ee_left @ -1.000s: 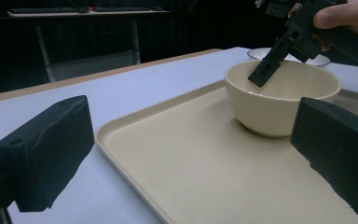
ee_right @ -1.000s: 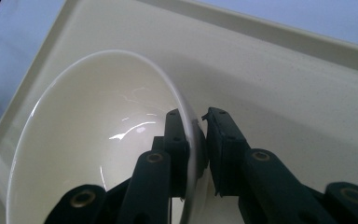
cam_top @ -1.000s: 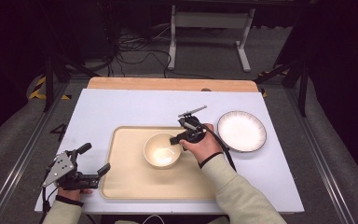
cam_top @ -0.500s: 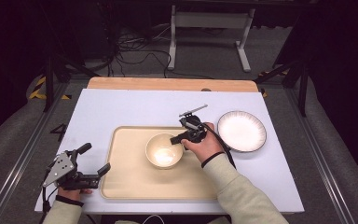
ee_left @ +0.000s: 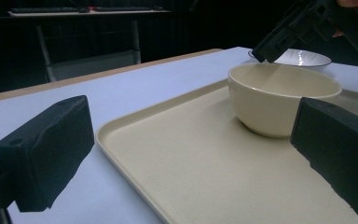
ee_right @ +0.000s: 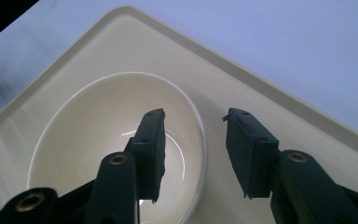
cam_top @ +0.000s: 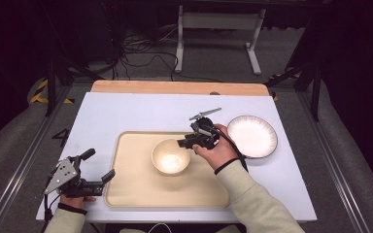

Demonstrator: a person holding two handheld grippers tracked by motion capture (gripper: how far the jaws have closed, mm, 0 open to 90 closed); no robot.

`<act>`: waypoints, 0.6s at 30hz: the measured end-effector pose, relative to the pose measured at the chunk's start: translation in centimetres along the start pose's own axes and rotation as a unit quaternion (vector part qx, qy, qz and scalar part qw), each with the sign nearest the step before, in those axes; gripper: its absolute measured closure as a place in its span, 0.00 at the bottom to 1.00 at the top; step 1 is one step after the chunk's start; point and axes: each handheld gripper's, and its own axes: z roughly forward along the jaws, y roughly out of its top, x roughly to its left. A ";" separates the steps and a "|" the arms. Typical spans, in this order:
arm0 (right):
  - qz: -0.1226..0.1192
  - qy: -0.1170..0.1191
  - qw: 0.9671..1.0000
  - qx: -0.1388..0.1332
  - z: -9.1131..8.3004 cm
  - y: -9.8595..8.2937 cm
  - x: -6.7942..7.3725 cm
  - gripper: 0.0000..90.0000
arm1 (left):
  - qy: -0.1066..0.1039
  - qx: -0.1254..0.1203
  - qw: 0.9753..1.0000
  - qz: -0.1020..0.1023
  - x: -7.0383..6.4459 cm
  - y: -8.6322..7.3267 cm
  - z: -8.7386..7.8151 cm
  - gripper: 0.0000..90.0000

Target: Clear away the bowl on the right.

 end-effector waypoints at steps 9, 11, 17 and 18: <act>-0.053 0.005 0.998 -0.046 -1.6 -0.5 0.3 0.59 | 0.001 -0.001 1.000 -0.001 -0.1 0.0 0.0 0.00; -0.058 0.005 0.997 -0.058 -2.0 -0.7 0.3 0.58 | 0.001 -0.001 1.000 -0.001 -0.1 0.0 0.0 0.00; -0.066 0.011 0.995 -0.072 -2.6 -1.0 0.3 0.56 | 0.001 -0.001 1.000 -0.001 -0.1 0.0 0.0 0.00; -0.071 0.011 0.994 -0.079 -2.7 -1.1 0.4 0.56 | 0.000 0.000 1.000 0.000 0.0 0.0 0.0 0.00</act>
